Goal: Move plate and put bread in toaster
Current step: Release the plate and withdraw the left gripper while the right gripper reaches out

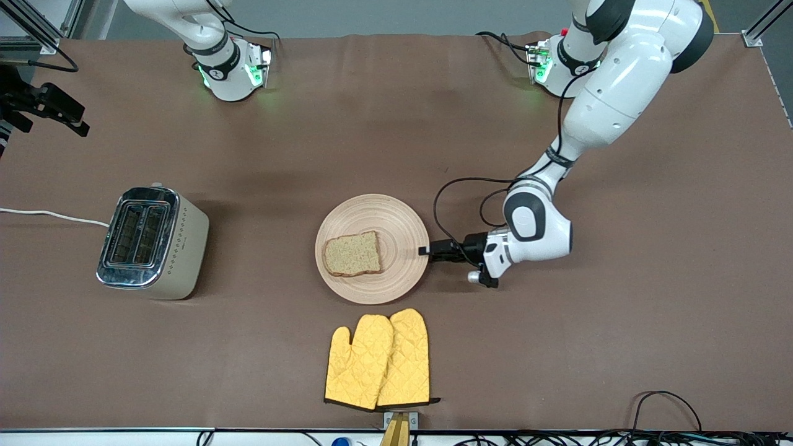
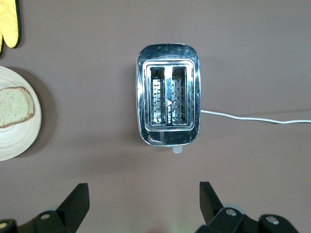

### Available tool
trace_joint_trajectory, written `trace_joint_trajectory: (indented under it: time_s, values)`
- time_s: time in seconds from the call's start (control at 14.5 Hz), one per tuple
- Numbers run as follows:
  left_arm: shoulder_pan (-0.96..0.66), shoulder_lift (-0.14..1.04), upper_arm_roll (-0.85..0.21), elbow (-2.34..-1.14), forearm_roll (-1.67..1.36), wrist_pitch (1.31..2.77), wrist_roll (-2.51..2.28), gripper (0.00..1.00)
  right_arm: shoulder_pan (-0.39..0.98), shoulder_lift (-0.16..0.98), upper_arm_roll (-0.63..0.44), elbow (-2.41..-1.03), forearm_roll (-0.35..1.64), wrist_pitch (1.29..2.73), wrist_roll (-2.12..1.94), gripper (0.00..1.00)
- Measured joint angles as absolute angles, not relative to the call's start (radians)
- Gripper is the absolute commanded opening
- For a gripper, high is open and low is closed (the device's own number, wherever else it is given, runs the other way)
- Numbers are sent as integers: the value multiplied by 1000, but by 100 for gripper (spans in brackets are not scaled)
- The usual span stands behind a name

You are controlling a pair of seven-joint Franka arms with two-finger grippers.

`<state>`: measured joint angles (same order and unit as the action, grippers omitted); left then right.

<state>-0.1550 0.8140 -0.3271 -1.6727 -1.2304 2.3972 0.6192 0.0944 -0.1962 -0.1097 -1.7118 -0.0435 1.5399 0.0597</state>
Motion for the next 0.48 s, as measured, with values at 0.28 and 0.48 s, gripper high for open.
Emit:
trace_joint_trajectory:
  time_s: [0.28, 0.48]
  values:
    - [-55, 704, -300, -1608, -896, 2334, 325, 100, 108, -178, -104, -1714, 70, 1577, 60, 100]
    - [64, 646, -295, -1533, -722, 2182, 211, 100, 195, -97, -98, -1736, 112, 1688, 127, 100]
